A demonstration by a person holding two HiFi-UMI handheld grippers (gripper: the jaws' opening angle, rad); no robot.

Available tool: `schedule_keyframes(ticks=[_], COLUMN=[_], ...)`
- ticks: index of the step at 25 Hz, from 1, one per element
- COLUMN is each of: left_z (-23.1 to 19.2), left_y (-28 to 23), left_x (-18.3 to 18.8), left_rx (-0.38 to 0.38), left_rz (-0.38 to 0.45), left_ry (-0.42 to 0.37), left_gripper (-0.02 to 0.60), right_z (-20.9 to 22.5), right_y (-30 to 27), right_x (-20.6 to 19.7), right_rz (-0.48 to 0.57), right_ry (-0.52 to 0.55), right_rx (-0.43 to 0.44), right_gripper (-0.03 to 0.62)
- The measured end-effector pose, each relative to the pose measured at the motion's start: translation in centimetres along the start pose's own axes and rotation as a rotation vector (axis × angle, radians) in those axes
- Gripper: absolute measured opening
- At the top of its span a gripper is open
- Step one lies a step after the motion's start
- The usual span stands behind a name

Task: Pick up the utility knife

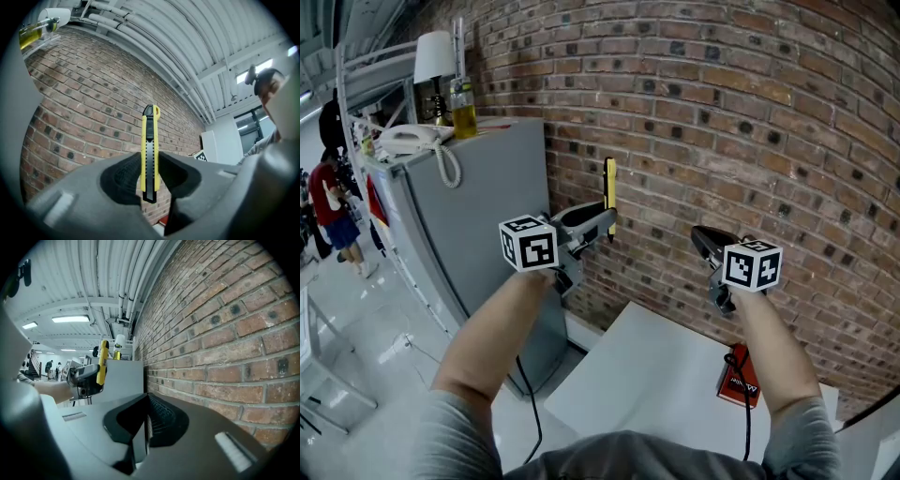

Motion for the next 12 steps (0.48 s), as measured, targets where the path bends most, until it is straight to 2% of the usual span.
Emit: schedule_keyframes(ticks=[12], left_z=[0.06], left_y=[-0.12], left_x=[0.07], left_rx=[-0.007], left_rz=[0.001], left_ry=[-0.004], left_gripper=[0.117], right_z=[-0.13], right_y=[-0.11], right_x=[-0.10], right_rz=[-0.005], right_ry=[0.003], right_rx=[0.003], right_gripper=[0.008])
Point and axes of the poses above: the fingertips, and each gripper's own axes: y backward along the fingers, z to its right, x out of its top, the point moved 5 cm from there along y, backward along the fingers, and after that the axes turned 4 degrees about -z, right-handed, at the moved point
